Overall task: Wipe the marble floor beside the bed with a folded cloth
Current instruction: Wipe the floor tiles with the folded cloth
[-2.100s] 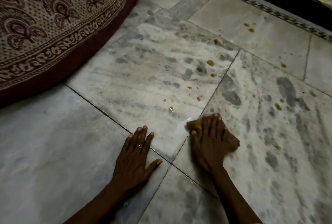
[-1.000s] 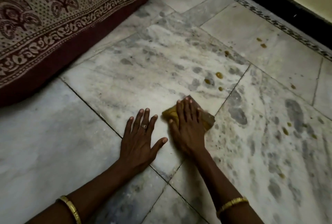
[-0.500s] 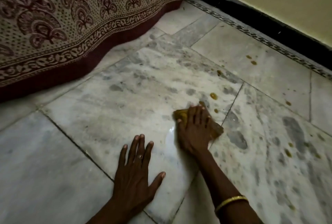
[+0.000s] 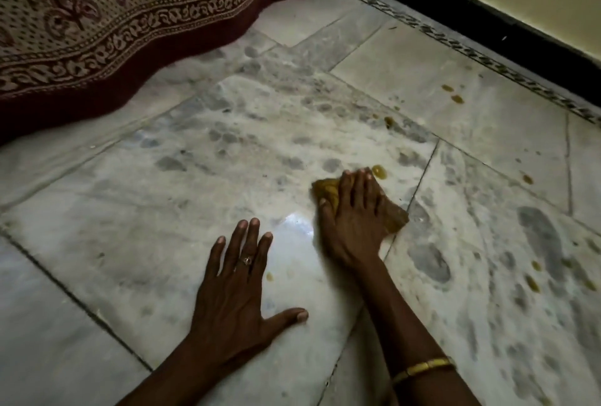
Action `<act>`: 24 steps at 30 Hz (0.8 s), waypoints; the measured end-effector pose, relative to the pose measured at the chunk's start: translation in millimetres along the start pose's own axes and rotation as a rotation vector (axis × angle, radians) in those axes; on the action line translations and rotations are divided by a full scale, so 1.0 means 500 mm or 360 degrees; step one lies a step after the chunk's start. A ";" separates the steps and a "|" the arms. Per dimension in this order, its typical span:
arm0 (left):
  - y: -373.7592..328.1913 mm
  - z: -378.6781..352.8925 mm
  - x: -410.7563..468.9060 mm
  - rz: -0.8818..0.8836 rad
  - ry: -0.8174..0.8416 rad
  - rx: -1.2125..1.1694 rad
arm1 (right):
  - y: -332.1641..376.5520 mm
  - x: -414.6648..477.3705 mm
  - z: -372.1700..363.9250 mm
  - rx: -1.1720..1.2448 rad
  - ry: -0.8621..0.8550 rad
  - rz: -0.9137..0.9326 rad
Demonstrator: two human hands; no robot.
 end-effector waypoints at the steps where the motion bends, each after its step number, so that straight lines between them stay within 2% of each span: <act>1: -0.002 -0.001 0.012 0.0008 0.0008 -0.0015 | 0.014 0.015 -0.002 0.0006 0.0006 0.0019; 5: -0.024 -0.010 0.088 -0.0005 0.0030 -0.0036 | 0.045 -0.021 -0.002 0.0050 -0.0014 0.0296; 8: -0.031 -0.019 0.116 -0.0051 0.0053 -0.0064 | -0.012 -0.094 0.019 0.0062 -0.0091 0.0417; 12: -0.027 -0.021 0.110 -0.0021 0.0028 -0.0043 | -0.143 -0.098 0.039 0.0127 -0.0016 0.0100; 18: -0.027 -0.016 0.108 0.0003 0.0009 -0.0026 | -0.199 0.117 0.015 0.0058 -0.0055 -0.0277; 21: -0.029 -0.016 0.108 0.0000 0.0000 -0.0032 | -0.139 0.178 0.002 0.0032 0.0005 -0.0213; 24: -0.032 -0.015 0.108 -0.0014 -0.0009 -0.0007 | -0.041 0.151 0.009 0.0063 -0.0006 0.0095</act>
Point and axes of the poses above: each hand's wrist, its own x-axis towards the middle knuckle, its own z-axis out of the back of the hand, y = z × x, the point moved 9 cm from there along x, towards the middle knuckle, and after that the axes turned 3 degrees about -y, right-handed, at the moved point
